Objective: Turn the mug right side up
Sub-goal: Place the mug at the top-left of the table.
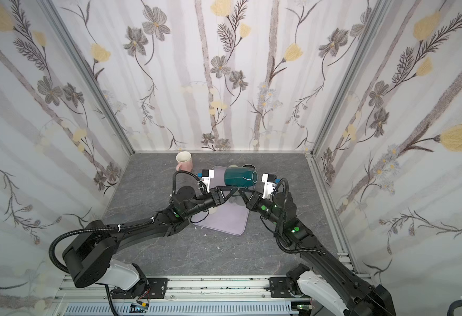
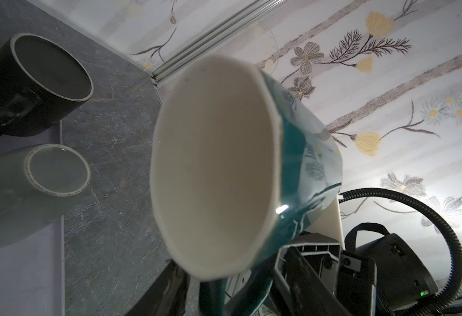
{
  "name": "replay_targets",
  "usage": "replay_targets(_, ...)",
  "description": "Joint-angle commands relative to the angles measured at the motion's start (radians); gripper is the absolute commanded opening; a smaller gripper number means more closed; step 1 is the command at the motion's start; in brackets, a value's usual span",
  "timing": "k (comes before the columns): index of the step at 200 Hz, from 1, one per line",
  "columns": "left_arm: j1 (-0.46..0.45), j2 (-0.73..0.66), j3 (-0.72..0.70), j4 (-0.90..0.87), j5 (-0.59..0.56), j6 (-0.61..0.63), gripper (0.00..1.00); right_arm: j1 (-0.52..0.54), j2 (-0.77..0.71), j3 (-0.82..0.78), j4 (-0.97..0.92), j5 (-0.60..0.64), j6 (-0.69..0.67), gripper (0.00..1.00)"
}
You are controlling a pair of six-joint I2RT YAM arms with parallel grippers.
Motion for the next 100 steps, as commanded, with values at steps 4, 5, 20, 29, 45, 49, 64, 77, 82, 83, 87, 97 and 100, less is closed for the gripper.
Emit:
replay_targets(4,0.0,0.008,0.011,0.071,0.011,-0.017,0.55,0.0,0.009,-0.007,0.159,-0.025,0.017,0.04)
replay_targets(5,0.001,0.009,0.011,0.069,0.01,-0.016,0.55,0.0,0.009,-0.008,0.16,-0.025,0.017,0.04)
replay_targets(20,0.001,0.017,0.015,0.077,0.015,-0.025,0.54,0.0,0.011,-0.012,0.166,-0.021,0.018,0.04)
replay_targets(29,0.001,0.025,0.017,0.089,0.017,-0.033,0.53,-0.001,0.014,-0.012,0.166,-0.021,0.016,0.04)
replay_targets(45,0.001,0.04,0.02,0.119,0.026,-0.053,0.52,-0.001,0.02,-0.013,0.162,-0.02,0.012,0.04)
replay_targets(49,0.002,0.045,0.021,0.125,0.027,-0.058,0.52,0.0,0.02,-0.015,0.162,-0.021,0.012,0.04)
replay_targets(64,0.001,0.063,0.028,0.155,0.038,-0.078,0.51,0.0,0.023,-0.021,0.164,-0.019,0.01,0.04)
replay_targets(77,0.002,0.077,0.034,0.174,0.046,-0.089,0.49,0.0,0.024,-0.029,0.163,-0.016,0.008,0.04)
replay_targets(82,0.001,0.08,0.036,0.178,0.048,-0.093,0.48,0.0,0.025,-0.031,0.161,-0.015,0.006,0.04)
replay_targets(83,0.001,0.081,0.038,0.178,0.049,-0.094,0.47,0.0,0.026,-0.032,0.161,-0.015,0.006,0.04)
replay_targets(87,0.001,0.083,0.039,0.179,0.051,-0.098,0.47,-0.001,0.026,-0.033,0.16,-0.014,0.004,0.04)
replay_targets(97,0.001,0.089,0.043,0.18,0.056,-0.101,0.45,0.0,0.027,-0.037,0.154,-0.011,-0.002,0.04)
replay_targets(100,0.001,0.091,0.044,0.181,0.055,-0.101,0.45,0.0,0.027,-0.036,0.152,-0.01,-0.003,0.04)
